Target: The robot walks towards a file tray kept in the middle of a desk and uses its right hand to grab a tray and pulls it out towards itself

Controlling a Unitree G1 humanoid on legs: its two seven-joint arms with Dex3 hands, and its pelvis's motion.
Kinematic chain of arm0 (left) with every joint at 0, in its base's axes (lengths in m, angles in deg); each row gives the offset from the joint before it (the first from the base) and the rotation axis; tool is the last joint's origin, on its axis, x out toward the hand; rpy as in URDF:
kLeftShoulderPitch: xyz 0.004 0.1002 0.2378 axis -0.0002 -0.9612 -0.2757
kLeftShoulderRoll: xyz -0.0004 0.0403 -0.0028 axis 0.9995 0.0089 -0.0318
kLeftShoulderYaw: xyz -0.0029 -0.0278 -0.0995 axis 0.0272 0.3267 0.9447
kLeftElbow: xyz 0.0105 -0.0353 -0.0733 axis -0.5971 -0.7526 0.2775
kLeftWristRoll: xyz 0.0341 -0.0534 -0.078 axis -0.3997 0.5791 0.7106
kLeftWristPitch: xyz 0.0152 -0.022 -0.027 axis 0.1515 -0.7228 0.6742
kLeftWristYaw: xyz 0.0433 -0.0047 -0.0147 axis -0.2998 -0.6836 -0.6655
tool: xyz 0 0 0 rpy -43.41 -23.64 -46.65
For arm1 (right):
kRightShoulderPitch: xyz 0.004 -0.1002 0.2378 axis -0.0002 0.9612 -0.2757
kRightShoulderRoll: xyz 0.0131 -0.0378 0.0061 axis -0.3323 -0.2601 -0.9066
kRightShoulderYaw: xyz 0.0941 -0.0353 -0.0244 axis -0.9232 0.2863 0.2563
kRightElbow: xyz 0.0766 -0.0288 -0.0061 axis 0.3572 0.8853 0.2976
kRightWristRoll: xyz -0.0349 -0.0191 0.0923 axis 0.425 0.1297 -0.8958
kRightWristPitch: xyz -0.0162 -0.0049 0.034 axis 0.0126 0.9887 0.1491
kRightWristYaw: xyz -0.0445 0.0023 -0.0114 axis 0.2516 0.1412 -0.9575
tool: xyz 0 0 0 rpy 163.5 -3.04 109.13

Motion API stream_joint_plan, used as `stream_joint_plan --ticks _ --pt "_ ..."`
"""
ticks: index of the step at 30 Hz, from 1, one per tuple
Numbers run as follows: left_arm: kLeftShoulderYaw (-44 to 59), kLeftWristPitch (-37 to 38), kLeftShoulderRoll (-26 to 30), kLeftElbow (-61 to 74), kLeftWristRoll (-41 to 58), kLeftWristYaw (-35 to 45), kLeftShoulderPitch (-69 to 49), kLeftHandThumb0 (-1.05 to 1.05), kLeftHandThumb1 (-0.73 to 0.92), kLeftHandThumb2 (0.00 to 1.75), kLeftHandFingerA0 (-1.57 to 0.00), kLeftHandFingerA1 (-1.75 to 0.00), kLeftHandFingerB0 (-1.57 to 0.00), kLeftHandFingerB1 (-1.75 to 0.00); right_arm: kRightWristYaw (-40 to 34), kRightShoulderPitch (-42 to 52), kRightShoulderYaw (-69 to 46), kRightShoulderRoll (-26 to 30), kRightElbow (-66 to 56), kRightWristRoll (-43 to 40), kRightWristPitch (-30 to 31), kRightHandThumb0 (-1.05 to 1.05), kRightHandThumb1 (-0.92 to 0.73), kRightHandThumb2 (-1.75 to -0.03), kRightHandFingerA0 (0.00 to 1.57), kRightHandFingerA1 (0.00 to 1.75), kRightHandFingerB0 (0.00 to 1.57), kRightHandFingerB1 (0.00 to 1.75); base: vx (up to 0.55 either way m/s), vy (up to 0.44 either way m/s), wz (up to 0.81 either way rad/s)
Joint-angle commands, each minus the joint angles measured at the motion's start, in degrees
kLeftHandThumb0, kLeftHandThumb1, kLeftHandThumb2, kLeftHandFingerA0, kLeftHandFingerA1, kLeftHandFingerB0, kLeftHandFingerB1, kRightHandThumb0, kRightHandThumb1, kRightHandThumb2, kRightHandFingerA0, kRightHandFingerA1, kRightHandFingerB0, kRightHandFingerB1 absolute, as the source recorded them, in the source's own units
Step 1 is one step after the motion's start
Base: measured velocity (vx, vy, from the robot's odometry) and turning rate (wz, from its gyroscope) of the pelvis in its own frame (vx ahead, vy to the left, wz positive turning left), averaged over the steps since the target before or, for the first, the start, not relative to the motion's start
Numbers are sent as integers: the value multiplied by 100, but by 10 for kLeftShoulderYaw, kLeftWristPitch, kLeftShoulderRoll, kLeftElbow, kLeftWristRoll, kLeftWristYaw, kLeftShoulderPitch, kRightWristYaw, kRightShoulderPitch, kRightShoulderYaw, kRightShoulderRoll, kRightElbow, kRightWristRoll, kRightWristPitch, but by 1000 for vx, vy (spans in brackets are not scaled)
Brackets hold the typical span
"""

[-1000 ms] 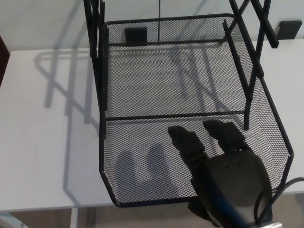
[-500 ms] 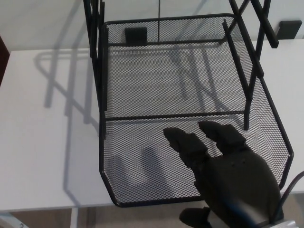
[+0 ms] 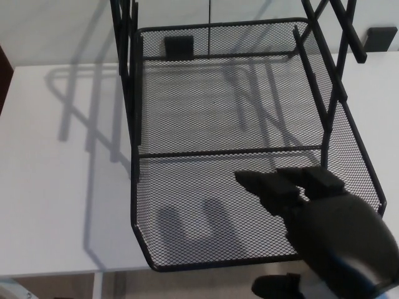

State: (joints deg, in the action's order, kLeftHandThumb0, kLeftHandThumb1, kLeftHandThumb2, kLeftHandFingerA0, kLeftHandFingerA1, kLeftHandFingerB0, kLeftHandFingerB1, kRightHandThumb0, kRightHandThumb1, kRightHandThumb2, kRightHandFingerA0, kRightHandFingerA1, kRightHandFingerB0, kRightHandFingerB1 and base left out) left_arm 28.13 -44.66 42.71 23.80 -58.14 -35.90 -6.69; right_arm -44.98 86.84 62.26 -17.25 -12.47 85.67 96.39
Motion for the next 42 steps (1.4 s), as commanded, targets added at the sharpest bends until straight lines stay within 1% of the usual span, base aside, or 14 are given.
stream_joint_plan --ticks 1,7,8,9,11,19,20,23,24,27,29,32,38,42 --pt "10 -12 2 -8 1 -1 17 -61 38 52 -76 -67 -50 -62 -18 92 -324 112 -117 -524 -401 -74 -41 -81 8 58 24 50 0 0 0" --pt "13 5 9 -28 7 14 25 -64 38 53 -77 -66 -48 -60 -87 45 -497 178 -117 -659 -409 -55 -36 -77 25 64 31 54 0 0 0" --pt "13 3 9 -28 6 12 26 -64 38 53 -77 -67 -49 -61 -91 50 -521 192 -117 -693 -402 -84 -72 -62 23 67 33 48 0 0 0" --pt "14 2 8 -29 6 10 29 -63 37 52 -80 -68 -49 -63 -96 41 -537 199 -117 -710 -392 -88 -62 -109 26 67 29 58 0 0 0" --pt "9 -10 6 -29 -4 0 39 -63 37 53 -79 -69 -50 -63 -141 -92 -468 119 -117 -596 -353 -87 -67 -61 33 89 32 69 0 0 0" --pt "9 -20 2 -36 -2 10 70 -57 38 52 -72 -69 -49 -60 -87 -51 -655 275 -117 -814 -289 -94 -70 -62 26 73 26 56 0 0 0" --pt "13 -24 0 -35 4 14 74 -55 27 74 -70 -73 -45 -62 -93 -53 -655 282 -117 -833 -285 -93 -54 -105 30 75 17 59 0 0 0" --pt "14 -34 -1 -33 6 16 77 -57 28 75 -70 -71 -45 -62 -106 -63 -644 283 -117 -828 -283 -88 -51 -102 27 73 14 58 0 0 0" --pt "12 -35 -1 -32 3 14 80 -56 27 74 -70 -72 -46 -62 -107 -74 -644 283 -117 -823 -281 -94 -68 -61 19 79 20 61 0 0 0" --pt "9 -31 -1 -34 0 15 87 -55 38 53 -75 -67 -48 -58 -117 -167 -598 255 -117 -762 -264 -95 -64 -60 17 87 20 66 0 0 0" --pt "10 -30 -1 -29 1 15 86 -57 27 75 -74 -73 -45 -63 -107 -97 -698 290 -117 -834 -255 -99 -57 -109 12 71 13 63 0 0 0" --pt "13 -22 2 -31 5 18 84 -56 27 74 -71 -73 -46 -64 -47 -28 -807 284 -117 -971 -238 -94 -44 -55 0 78 7 68 0 0 0" --pt "19 -24 6 -38 14 29 95 -55 28 74 -72 -71 -46 -62 95 114 -993 242 -35 -1159 -225 -78 -19 -56 1 38 12 50 0 0 0" --pt "13 -19 6 -46 4 20 97 -58 38 53 -73 -68 -51 -59 151 66 -1018 250 35 -1137 -242 -99 -26 -60 0 62 13 50 0 0 0"
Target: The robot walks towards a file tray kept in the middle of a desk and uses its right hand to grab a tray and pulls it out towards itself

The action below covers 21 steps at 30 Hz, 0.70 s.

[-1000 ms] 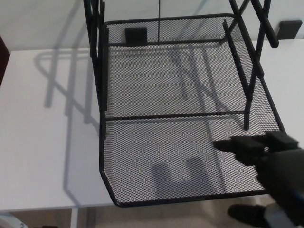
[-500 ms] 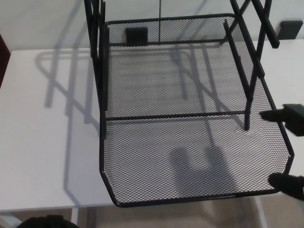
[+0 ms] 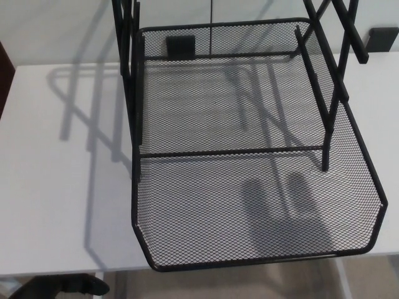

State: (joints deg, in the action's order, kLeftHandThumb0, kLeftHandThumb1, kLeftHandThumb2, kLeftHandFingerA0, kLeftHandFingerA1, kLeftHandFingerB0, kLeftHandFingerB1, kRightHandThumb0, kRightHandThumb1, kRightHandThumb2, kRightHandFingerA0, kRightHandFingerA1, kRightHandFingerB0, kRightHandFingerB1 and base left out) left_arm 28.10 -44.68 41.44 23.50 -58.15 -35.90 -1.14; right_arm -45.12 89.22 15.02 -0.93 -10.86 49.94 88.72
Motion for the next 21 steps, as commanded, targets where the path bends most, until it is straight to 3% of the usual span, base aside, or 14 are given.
stream_joint_plan --ticks 1,3,4,5,6,7,8,10,12,14,17,18,20,21 --pt "12 -17 19 -43 2 19 41 -59 38 53 -72 -68 -50 -59 160 47 -556 79 31 -769 -179 -97 -32 -54 0 58 15 46 0 0 0" --pt "11 -13 19 -47 0 16 41 -58 38 53 -72 -68 -50 -59 139 148 -592 21 18 -798 -173 -95 -29 -65 3 56 20 45 0 0 0" --pt "14 -17 17 -49 4 17 43 -57 27 74 -68 -73 -46 -63 181 135 -606 40 44 -804 -156 -77 -39 -53 33 51 42 39 0 0 0" --pt "15 -18 16 -50 5 17 44 -57 27 74 -68 -73 -46 -63 212 133 -617 52 63 -813 -137 -77 -39 -53 33 51 42 39 0 0 0" --pt "15 -20 16 -49 5 15 43 -56 37 53 -73 -68 -49 -58 266 115 -621 67 92 -846 -125 -70 -41 -53 44 54 47 43 0 0 0" --pt "16 -19 15 -52 7 16 42 -56 38 53 -73 -68 -49 -57 314 107 -634 82 124 -854 -101 -72 -32 -74 62 60 58 54 0 0 0" --pt "17 -17 15 -54 8 17 42 -56 37 52 -74 -68 -49 -59 321 141 -648 69 130 -883 -58 -53 -30 -50 101 66 90 58 0 0 0" --pt "19 -21 14 -53 11 18 42 -56 37 52 -76 -68 -49 -58 340 144 -656 58 157 -835 -111 -63 -28 -64 140 79 115 72 0 0 0" --pt "21 -21 13 -52 14 18 41 -55 37 52 -75 -67 -49 -58 349 152 -648 41 167 -846 -111 -56 -30 -50 135 119 121 72 0 0 0" --pt "22 -20 14 -52 15 19 38 -56 27 74 -71 -73 -45 -63 358 201 -647 23 154 -837 -97 -64 -32 -51 130 127 125 92 0 0 0" --pt "21 -17 14 -51 13 15 30 -54 37 52 -75 -68 -49 -58 383 279 -625 -2 115 -819 -92 -58 -29 -63 128 127 118 98 0 0 0" --pt "22 -16 11 -49 17 15 19 -55 26 74 -71 -74 -46 -64 366 329 -606 -23 76 -821 -65 -14 -5 -69 129 123 112 105 0 0 0" --pt "20 -9 11 -46 14 11 10 -54 37 52 -76 -69 -49 -59 369 353 -544 -56 56 -798 -80 -17 -8 -70 130 124 113 105 0 0 0" --pt "20 -8 12 -44 15 13 4 -56 26 74 -71 -74 -45 -64 394 348 -501 -61 67 -786 -78 -36 -27 -49 124 124 115 94 0 0 0"
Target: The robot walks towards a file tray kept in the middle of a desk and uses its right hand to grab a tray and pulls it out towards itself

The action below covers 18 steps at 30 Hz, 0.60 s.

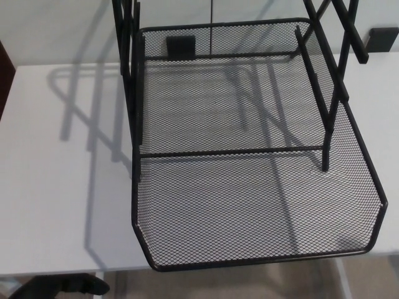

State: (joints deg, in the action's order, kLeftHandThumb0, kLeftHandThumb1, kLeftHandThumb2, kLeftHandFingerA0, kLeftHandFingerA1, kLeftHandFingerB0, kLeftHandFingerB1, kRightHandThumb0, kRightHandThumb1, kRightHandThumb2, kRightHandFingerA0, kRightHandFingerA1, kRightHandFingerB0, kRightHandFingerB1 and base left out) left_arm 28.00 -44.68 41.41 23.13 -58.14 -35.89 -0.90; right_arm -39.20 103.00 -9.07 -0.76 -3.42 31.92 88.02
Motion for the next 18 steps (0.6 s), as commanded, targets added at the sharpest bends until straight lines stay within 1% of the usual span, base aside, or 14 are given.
stream_joint_plan --ticks 1,2,3,4,5,8,9,10,11,12,15,16,17,18 --pt "23 -4 11 -43 20 18 -9 -54 27 74 -69 -73 -44 -63 347 215 -204 -75 -5 -581 -68 -39 -24 -57 125 117 111 95 0 0 0" --pt "23 -4 11 -44 20 18 -14 -56 27 74 -69 -73 -44 -64 338 220 -161 -84 -6 -533 -86 -40 -31 -51 130 98 114 89 0 0 0" --pt "22 -2 11 -45 19 16 -17 -56 27 74 -69 -73 -44 -64 335 217 -134 -86 2 -501 -103 -40 -31 -51 130 98 114 89 0 0 0" --pt "19 4 11 -45 15 12 -23 -57 38 53 -75 -68 -48 -60 337 213 -108 -89 13 -482 -114 -39 -34 -51 130 96 113 89 0 0 0" --pt "16 5 8 -44 11 4 -33 -58 37 52 -76 -70 -49 -63 328 217 -39 -86 25 -424 -95 -43 -39 -52 126 96 109 84 0 0 0" --pt "18 6 5 -44 15 5 -48 -56 37 52 -75 -70 -49 -62 307 227 28 -89 30 -367 -83 -42 -40 -53 122 100 109 85 0 0 0" --pt "18 15 5 -48 18 8 -57 -54 38 52 -79 -69 -48 -62 307 213 85 -88 57 -334 -92 -39 -42 -53 121 100 105 85 0 0 0" --pt "16 17 5 -46 14 4 -67 -55 39 53 -77 -66 -49 -60 253 184 183 -93 90 -252 -37 -34 -43 -52 121 89 96 74 0 0 0" --pt "17 16 4 -46 15 1 -70 -55 39 53 -79 -67 -50 -60 235 167 214 -104 117 -223 -56 -34 -46 -53 122 84 94 71 0 0 0" --pt "20 12 0 -46 20 2 -73 -54 38 53 -76 -68 -50 -61 194 150 253 -117 140 -176 -52 -37 -47 -54 115 78 87 66 0 0 0" --pt "21 15 1 -41 20 3 -87 -51 40 53 -72 -66 -50 -58 112 111 322 -164 192 -108 -24 -31 -49 -54 83 65 65 57 0 0 0" --pt "21 17 0 -42 20 2 -90 -51 39 53 -75 -66 -50 -58 79 92 350 -184 218 -81 -11 -35 -51 -55 70 63 57 54 0 0 0" --pt "21 18 -1 -42 20 1 -93 -52 39 53 -73 -67 -50 -58 50 76 375 -196 235 -50 6 -35 -52 -55 63 59 52 51 0 0 0" --pt "18 18 0 -40 16 -1 -98 -54 40 53 -72 -67 -49 -59 30 66 394 -205 250 -32 17 -34 -53 -56 61 61 48 51 0 0 0"
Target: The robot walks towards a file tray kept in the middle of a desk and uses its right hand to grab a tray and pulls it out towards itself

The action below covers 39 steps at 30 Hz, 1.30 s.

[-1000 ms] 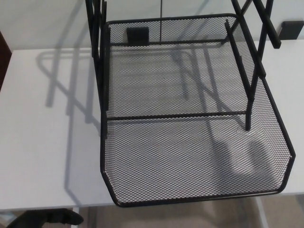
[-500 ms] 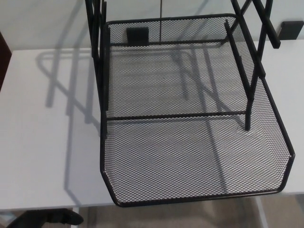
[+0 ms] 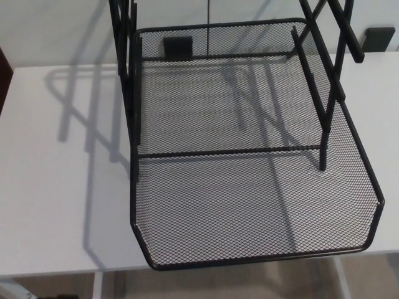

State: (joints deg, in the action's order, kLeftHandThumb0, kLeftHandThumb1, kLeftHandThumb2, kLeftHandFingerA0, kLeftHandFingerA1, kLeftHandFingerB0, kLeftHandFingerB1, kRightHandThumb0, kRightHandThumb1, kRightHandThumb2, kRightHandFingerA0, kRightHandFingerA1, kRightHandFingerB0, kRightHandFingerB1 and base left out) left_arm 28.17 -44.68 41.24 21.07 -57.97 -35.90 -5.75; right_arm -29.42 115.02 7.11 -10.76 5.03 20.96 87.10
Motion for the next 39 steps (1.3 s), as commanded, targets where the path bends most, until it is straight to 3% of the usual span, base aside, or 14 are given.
stream_joint_plan --ticks 1,2,3,4,6,7,8,9,17,27,28,31,32,39 --pt "12 19 3 -18 9 -4 -50 -56 40 53 -73 -68 -49 -60 -85 -72 248 -119 192 90 28 -35 -53 -56 58 59 43 48 0 0 0" --pt "10 19 2 -19 5 -6 -52 -56 40 53 -73 -68 -49 -60 -99 -82 259 -127 212 101 28 -35 -53 -56 58 59 43 48 0 0 0" --pt "10 20 0 -21 4 -10 -52 -56 40 53 -74 -68 -49 -61 -122 -105 277 -149 238 111 45 -34 -37 -80 47 67 31 56 0 0 0" --pt "11 18 -1 -20 4 -12 -53 -55 39 53 -75 -69 -50 -61 -133 -115 284 -155 257 116 39 -32 -58 -57 45 58 38 49 0 0 0" --pt "9 20 -2 -19 1 -16 -56 -55 40 53 -77 -68 -50 -60 -149 -126 285 -166 287 113 40 -30 -59 -57 43 56 36 47 0 0 0" --pt "9 20 -4 -18 3 -15 -57 -54 39 53 -76 -68 -50 -61 -154 -135 278 -173 313 101 35 -26 -42 -86 33 61 25 55 0 0 0" --pt "11 27 -5 -23 6 -12 -58 -53 39 53 -75 -69 -50 -61 -160 -145 269 -180 339 90 36 -26 -44 -87 30 60 22 54 0 0 0" --pt "9 37 -3 -28 1 -17 -58 -55 40 53 -75 -69 -51 -61 -161 -151 263 -180 361 83 31 -33 -61 -67 34 57 24 47 0 0 0" --pt "18 42 1 -39 6 -16 -56 -58 40 53 -75 -69 -50 -60 -197 -171 261 -136 485 110 -26 -33 -60 -65 40 55 26 44 0 0 0" --pt "19 46 -3 -46 -4 -28 -64 -60 42 54 -66 -71 -48 -62 -228 -188 277 -96 569 115 -91 -35 -57 -65 43 56 27 45 0 0 0" --pt "21 47 -5 -50 -2 -28 -62 -62 42 54 -66 -72 -47 -65 -232 -189 282 -92 574 118 -97 -28 -41 -84 38 61 19 51 0 0 0" --pt "24 48 -6 -51 2 -25 -58 -66 43 54 -67 -72 -46 -66 -238 -196 293 -87 583 114 -101 -37 -55 -66 41 56 28 45 0 0 0" --pt "25 47 -6 -48 2 -25 -59 -65 43 54 -68 -72 -46 -66 -240 -196 296 -85 584 114 -102 -30 -40 -83 37 61 20 50 0 0 0" --pt "24 35 -8 -41 -5 -29 -53 -65 42 54 -67 -71 -46 -65 -250 -201 318 -70 581 115 -113 -28 -40 -83 38 61 20 50 0 0 0"
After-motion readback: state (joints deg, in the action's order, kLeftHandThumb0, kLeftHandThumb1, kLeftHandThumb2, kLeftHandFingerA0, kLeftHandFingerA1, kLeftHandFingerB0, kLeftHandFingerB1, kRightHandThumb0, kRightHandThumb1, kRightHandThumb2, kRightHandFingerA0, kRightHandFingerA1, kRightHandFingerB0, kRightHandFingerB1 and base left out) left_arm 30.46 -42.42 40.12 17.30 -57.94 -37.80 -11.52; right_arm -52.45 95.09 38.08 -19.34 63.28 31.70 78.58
